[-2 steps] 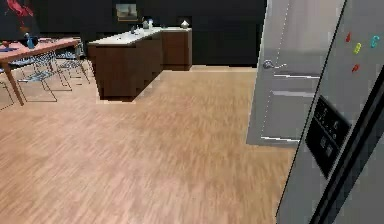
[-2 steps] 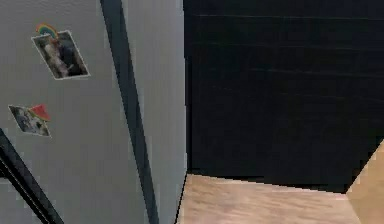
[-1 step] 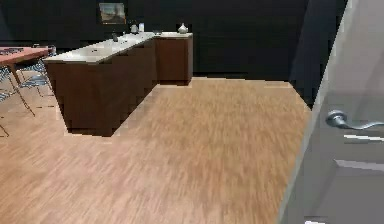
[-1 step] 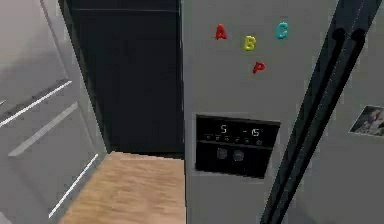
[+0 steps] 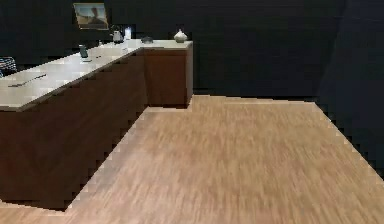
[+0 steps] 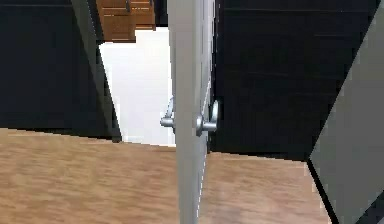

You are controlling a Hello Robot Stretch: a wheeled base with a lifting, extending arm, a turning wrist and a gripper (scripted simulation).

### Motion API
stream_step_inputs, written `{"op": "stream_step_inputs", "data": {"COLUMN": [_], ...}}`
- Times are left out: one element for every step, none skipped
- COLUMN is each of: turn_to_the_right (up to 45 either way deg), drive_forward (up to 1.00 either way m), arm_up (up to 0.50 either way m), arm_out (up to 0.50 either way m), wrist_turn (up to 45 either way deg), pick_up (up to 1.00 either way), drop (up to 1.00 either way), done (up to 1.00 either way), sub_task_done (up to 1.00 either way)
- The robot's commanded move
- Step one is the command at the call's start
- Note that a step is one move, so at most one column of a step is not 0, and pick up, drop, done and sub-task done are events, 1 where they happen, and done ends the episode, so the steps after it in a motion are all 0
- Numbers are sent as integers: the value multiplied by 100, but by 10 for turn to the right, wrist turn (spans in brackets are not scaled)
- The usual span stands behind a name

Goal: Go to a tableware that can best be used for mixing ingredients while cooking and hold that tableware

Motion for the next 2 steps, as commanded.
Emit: {"op": "stream_step_inputs", "data": {"turn_to_the_right": [0, 0], "drive_forward": [100, 100], "arm_up": [0, 0], "arm_out": [0, 0], "wrist_turn": [0, 0], "pick_up": [0, 0], "drop": [0, 0], "done": [0, 0], "sub_task_done": [0, 0]}}
